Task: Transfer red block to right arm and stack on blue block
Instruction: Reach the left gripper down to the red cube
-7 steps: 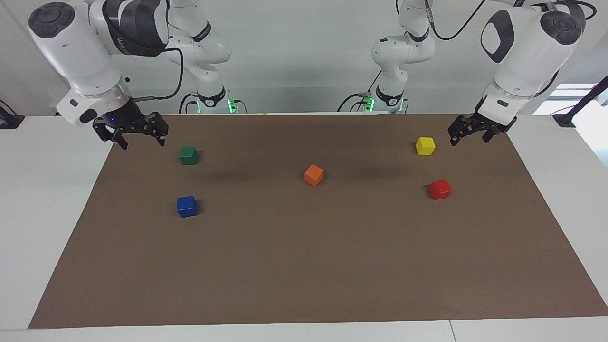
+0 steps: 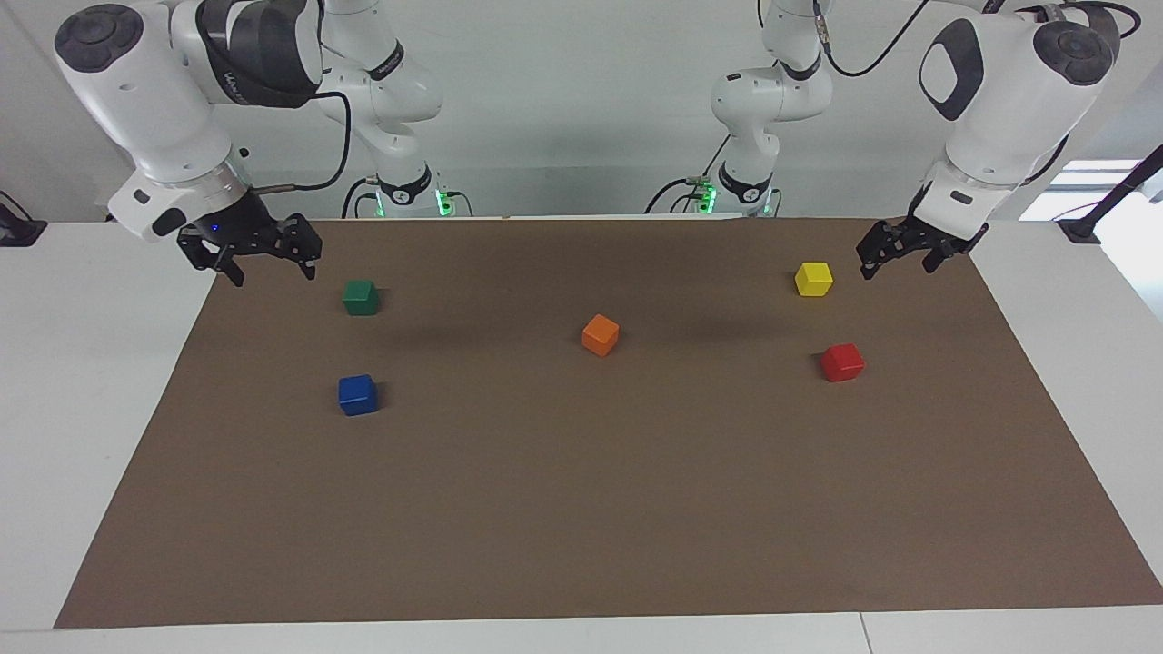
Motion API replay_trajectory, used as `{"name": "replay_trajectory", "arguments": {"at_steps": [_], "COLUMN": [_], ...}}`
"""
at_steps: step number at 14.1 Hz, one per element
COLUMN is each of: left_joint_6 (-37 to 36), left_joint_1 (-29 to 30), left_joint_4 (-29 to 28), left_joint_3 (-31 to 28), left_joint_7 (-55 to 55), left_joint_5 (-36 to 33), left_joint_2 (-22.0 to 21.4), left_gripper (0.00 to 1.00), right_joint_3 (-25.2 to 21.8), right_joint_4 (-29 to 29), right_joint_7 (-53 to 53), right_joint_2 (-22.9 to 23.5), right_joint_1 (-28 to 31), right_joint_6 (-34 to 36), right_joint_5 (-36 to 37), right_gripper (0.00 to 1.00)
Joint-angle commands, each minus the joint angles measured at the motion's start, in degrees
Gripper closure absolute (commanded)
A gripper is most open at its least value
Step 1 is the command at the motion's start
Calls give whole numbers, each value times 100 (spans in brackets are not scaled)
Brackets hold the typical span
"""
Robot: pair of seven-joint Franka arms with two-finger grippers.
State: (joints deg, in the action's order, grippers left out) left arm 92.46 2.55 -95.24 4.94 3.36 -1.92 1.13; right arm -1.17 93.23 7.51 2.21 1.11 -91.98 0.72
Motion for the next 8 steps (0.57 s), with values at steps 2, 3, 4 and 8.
{"name": "replay_trajectory", "arguments": {"at_steps": [2, 3, 4, 8], "left_joint_6": [34, 96, 183, 991], "left_joint_1": [-45, -45, -45, -27], "left_joint_4": [-249, -249, -266, -994], "left_joint_3": [-239, -239, -248, -274], "left_joint_7": [33, 16, -37, -38], "left_joint_5": [77, 77, 77, 77], "left_joint_2": [-25, -8, 27, 54], "left_gripper": [0, 0, 0, 0], "right_joint_3": [46, 46, 46, 46], "right_joint_4": [2, 2, 2, 2], "right_joint_7": [5, 5, 5, 5], "right_joint_2": [-10, -10, -10, -10], "right_joint_1": [56, 56, 56, 56], "right_joint_6": [57, 57, 57, 57], "right_joint_5": [51, 51, 51, 51], "right_gripper": [0, 0, 0, 0]}}
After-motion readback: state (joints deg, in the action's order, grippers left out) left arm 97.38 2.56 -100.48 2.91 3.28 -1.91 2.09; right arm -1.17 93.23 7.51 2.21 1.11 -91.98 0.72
